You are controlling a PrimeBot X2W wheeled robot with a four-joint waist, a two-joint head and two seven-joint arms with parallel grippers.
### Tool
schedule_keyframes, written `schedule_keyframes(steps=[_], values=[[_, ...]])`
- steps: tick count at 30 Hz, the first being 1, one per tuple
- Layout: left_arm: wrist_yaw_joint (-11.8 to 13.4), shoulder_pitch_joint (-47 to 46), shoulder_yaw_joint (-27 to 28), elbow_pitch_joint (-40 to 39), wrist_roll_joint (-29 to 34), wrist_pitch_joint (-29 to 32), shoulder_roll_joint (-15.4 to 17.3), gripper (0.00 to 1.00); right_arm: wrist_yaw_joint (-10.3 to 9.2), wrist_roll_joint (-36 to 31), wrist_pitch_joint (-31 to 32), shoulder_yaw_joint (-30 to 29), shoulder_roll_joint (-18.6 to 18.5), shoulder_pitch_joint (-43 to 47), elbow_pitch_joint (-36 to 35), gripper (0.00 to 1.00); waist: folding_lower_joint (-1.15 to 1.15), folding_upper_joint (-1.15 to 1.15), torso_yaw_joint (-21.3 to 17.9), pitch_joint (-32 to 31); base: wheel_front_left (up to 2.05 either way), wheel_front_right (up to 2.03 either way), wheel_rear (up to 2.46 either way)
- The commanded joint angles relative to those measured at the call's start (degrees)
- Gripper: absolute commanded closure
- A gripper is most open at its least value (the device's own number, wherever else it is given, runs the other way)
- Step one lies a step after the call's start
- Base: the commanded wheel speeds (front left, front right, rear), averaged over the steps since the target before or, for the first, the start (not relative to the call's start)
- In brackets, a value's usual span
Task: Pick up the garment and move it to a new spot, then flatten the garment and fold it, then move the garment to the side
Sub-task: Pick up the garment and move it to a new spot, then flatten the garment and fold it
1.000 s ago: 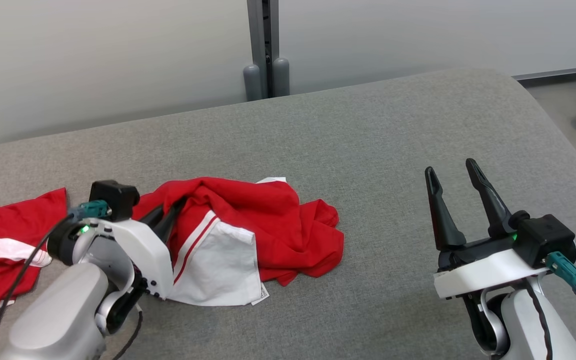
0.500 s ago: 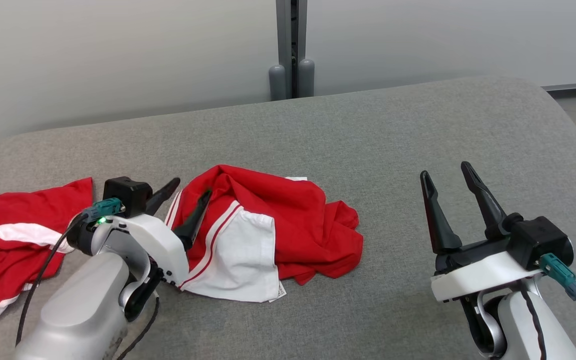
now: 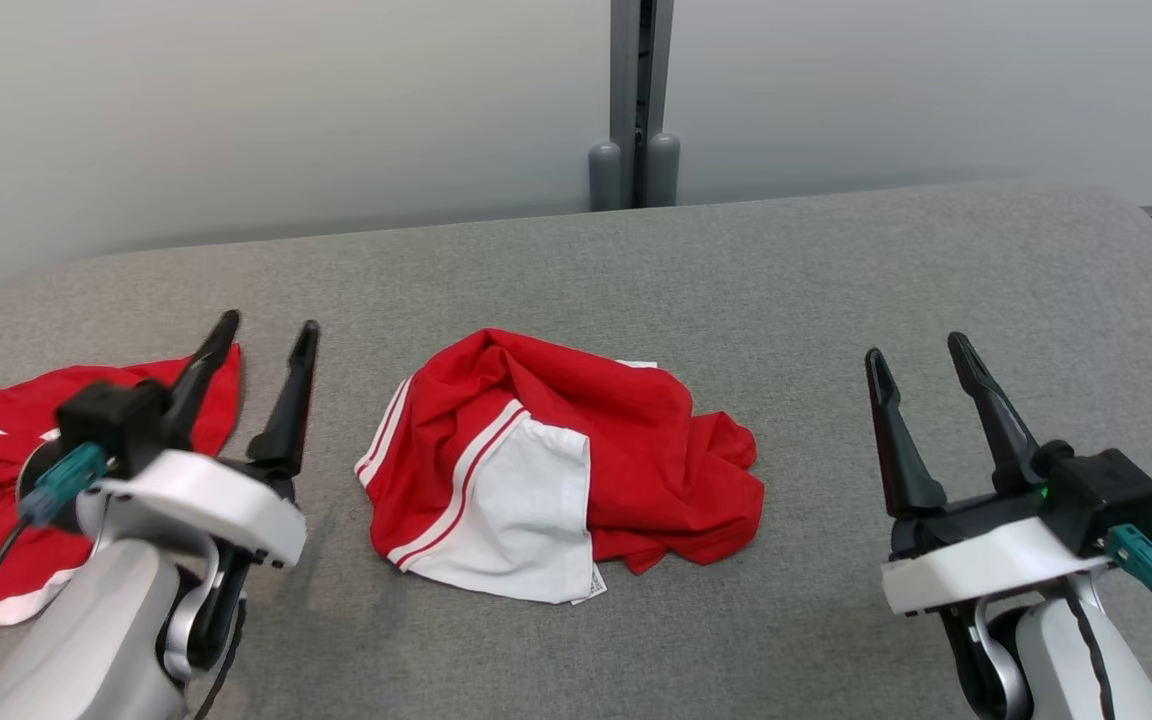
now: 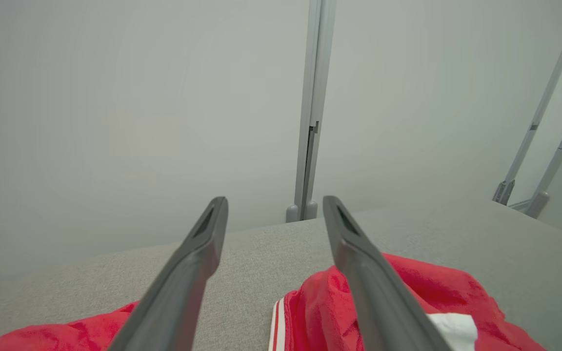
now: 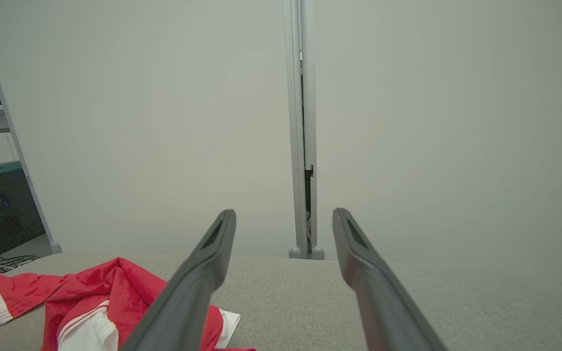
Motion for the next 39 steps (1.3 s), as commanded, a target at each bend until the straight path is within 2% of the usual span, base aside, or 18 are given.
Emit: schedule_keyframes(steps=[1,5,8,17,24,31,39], values=[[1.27,3.01,2.20,-2.25,0.59,-0.22,-0.04,0.00,0.02,0.36,-0.32,-0.61,-0.41,1.12,-0.50,0.00,0.00,0.00,0.51,-0.29,0.00,0.00,0.00],[4.05,10.33,10.37,-10.20,3.20,-0.23,-1.17,0.00,0.02,0.77,-0.32,-1.75,-0.40,3.11,-1.90,0.00,0.00,0.00,1.37,-0.41,0.00,0.00,0.00],[4.70,16.02,15.57,-14.32,6.45,-0.17,-3.22,0.00,0.02,0.86,-0.31,-2.09,-0.37,3.97,-2.86,0.00,0.00,0.00,1.69,-0.36,0.00,0.00,0.00],[2.96,25.18,23.41,-19.97,15.96,-0.19,-10.09,0.00,0.02,0.12,-0.32,-2.47,-0.40,4.87,-3.34,0.00,0.00,0.00,1.74,-0.31,0.00,0.00,0.00],[-0.46,27.79,27.69,-20.78,21.66,-0.19,-15.59,0.00,0.02,-0.40,-0.32,-2.84,-0.39,5.01,-3.28,0.00,0.00,0.00,1.85,-0.23,0.00,0.00,0.00],[-3.53,27.36,30.47,-20.05,24.84,-0.19,-18.34,0.00,0.02,-0.58,-0.32,-2.66,-0.39,4.58,-3.01,0.00,0.00,0.00,1.76,-0.49,0.00,0.00,0.00],[-5.53,27.05,32.59,-19.77,26.91,-0.19,-19.77,0.00,0.02,-0.45,-0.32,-2.81,-0.39,4.52,-2.65,0.00,0.00,0.00,1.60,-0.35,0.00,0.00,0.00]])
